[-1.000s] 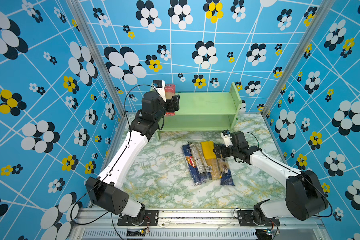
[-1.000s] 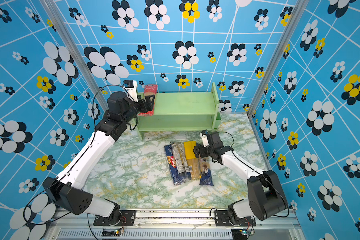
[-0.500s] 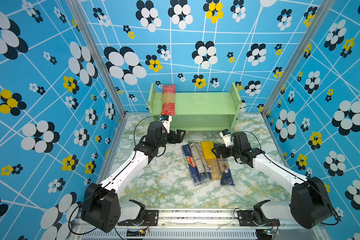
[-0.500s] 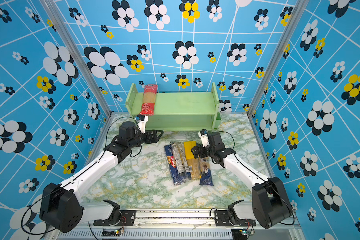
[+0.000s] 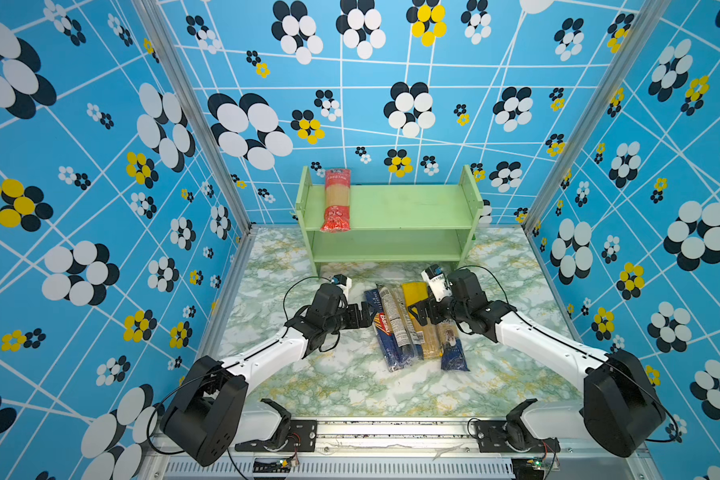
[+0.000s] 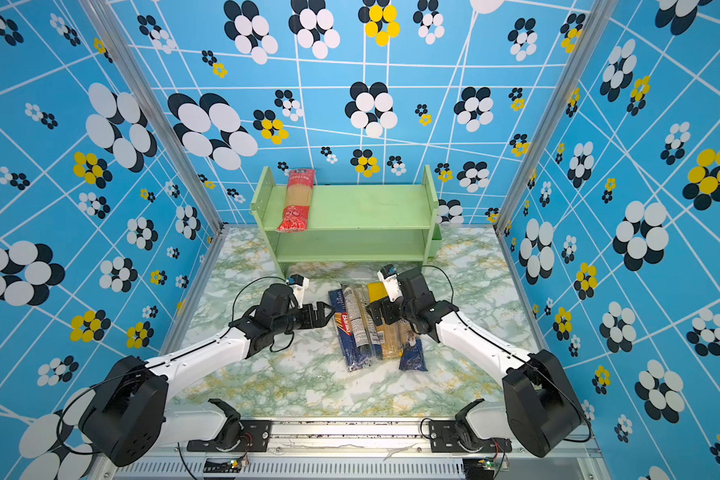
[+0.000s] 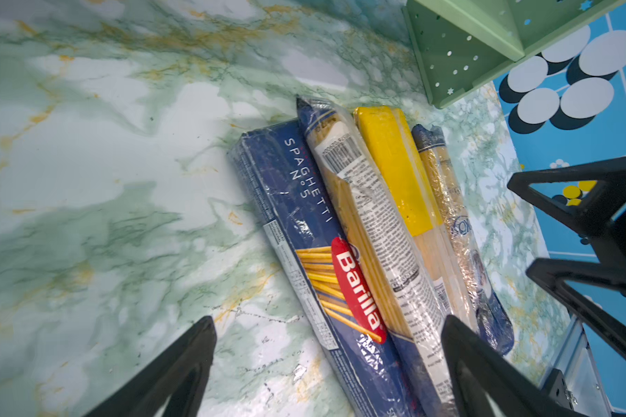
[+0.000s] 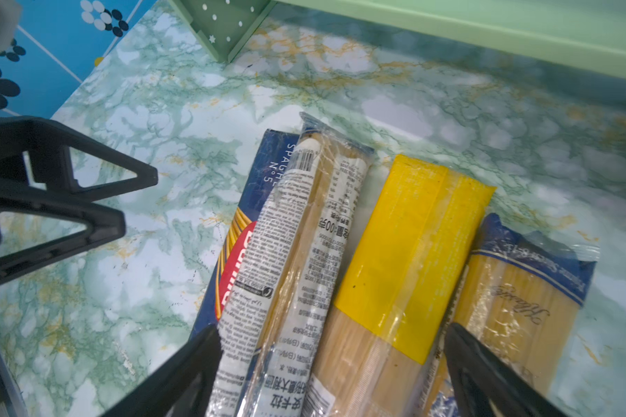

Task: Place and organize the pasta boxes and bags onto the shelf
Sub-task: 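Move the left gripper over the Barilla box while the right descends over the clear bag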

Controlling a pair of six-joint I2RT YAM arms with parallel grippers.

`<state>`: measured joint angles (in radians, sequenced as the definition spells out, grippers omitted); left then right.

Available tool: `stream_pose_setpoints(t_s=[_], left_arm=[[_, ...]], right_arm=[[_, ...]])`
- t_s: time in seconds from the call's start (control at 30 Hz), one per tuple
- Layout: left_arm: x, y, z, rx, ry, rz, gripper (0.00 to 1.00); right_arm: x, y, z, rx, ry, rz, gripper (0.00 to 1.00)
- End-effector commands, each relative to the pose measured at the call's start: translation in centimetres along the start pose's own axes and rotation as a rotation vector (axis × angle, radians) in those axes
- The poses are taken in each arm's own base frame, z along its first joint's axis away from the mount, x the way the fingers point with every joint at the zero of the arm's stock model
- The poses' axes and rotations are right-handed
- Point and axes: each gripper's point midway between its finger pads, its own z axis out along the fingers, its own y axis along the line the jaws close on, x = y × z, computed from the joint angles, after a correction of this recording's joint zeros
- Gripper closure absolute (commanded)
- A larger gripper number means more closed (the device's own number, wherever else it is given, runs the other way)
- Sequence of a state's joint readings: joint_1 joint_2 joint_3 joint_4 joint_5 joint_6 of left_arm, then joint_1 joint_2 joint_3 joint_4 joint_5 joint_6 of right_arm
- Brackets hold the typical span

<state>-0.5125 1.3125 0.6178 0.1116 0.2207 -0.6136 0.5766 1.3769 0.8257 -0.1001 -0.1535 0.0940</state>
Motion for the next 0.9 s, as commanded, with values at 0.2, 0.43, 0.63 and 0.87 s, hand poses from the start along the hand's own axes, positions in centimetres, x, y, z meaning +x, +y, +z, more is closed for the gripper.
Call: stream_pose_setpoints(t_s=[0.2,0.43,0.63,0.87], left_arm=[[0.0,1.7,-2.0,-0.085,-0.022,-0.015,0.01],[0.1,4.1,-4.0,-0.123,-0.067,-0.077,0.01],[-0.1,4.4,-4.3,-0.116,-0.09,-0.093,0.01],[0.2,4.3,-3.6,-0.11,-0.06,-0.096,0.01]], right_arm=[[1.5,3.0,3.6,0.039,0.056,-0.053,0.02],[2.0,3.1,5.6,0.119,0.112,-0.087,0.02],[3.2,-0.2,5.7,0.315,0.152,-0.092,0.02],[5.4,-3.3,5.1,0.483,0.211,-0.101,0.02]])
